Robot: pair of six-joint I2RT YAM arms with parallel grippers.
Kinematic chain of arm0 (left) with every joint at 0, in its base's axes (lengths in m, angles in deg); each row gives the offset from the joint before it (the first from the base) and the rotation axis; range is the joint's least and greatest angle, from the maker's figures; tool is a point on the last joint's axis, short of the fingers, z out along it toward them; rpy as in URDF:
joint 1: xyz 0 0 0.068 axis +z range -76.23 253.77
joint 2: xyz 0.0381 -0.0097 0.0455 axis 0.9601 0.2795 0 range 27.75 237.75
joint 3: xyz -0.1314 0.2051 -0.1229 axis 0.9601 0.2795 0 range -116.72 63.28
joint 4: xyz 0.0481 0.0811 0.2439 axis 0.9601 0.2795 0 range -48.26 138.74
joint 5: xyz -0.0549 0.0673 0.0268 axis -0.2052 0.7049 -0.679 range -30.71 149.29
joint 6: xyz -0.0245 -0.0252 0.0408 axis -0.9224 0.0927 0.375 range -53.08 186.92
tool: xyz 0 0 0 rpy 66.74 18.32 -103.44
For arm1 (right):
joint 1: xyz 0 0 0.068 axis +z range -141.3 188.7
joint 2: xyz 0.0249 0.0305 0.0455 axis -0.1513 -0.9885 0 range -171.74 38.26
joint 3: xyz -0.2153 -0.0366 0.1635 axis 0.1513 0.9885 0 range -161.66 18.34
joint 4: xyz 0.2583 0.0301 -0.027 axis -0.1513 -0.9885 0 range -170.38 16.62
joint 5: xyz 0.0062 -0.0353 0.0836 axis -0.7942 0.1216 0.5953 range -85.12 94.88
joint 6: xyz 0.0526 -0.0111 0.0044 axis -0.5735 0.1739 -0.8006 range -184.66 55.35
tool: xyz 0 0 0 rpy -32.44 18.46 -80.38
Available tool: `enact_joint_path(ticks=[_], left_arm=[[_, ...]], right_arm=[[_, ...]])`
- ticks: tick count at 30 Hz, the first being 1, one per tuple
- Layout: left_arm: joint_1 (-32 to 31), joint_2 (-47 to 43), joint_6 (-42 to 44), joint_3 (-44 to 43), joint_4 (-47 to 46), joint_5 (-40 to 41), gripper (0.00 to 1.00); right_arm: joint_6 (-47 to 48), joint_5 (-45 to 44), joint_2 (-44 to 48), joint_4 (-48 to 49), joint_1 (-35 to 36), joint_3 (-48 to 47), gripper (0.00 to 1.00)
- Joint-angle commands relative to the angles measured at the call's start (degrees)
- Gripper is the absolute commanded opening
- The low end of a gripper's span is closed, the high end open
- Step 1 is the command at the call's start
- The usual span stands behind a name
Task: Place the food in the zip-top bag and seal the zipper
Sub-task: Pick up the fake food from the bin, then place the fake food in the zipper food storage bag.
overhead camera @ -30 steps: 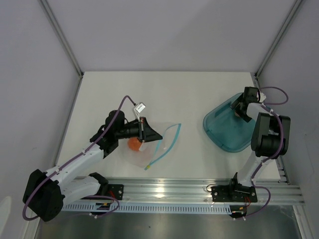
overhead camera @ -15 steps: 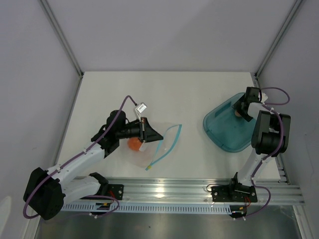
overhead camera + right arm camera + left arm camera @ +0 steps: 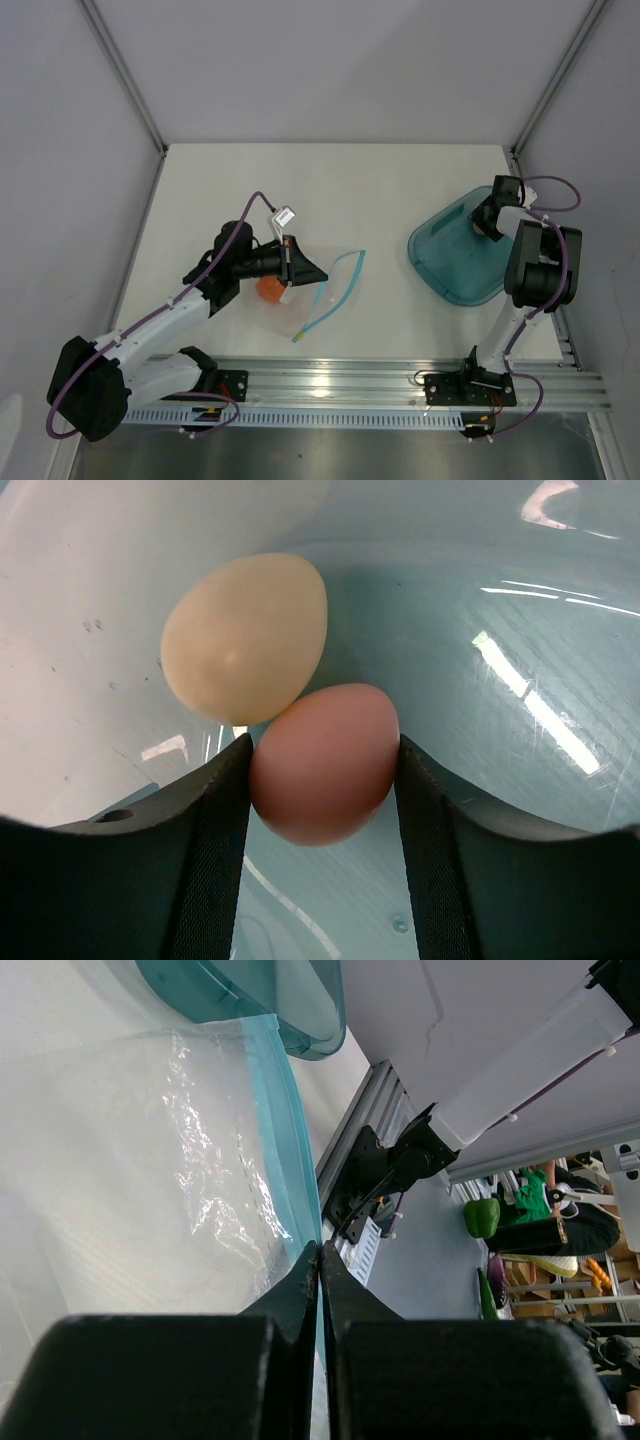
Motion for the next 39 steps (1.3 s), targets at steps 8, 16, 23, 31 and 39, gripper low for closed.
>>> enact_joint_path(ticks=[8, 16, 23, 31, 39], left_arm=[[-0.4, -1.49, -0.23, -2.16, -0.84, -0.17, 0.01], [-0.4, -2.46, 1.0, -2.59, 2.49, 2.11, 0.01], [-0.49, -4.57, 2.59, -4.52, 7.15, 4.84, 0.01], [-0.49, -5.71, 2.41, -4.79, 10.23, 5.81, 0.01], [-0.49, -7.73, 0.74, -5.41, 11.11, 5.19, 0.01]], right_arm=[[0.09, -0.88, 12.25, -0.36, 3.15, 3.51, 0.25], [1.67, -1.33, 32.39, -9.23, 14.48, 9.14, 0.25], [1.76, 6.75, 53.4, -20.21, 23.8, 11.96, 0.27], [1.95, 32.51, 65.88, -26.91, 38.88, 9.23, 0.25], [-3.42, 26.83, 67.84, -18.22, 59.3, 16.44, 0.25]])
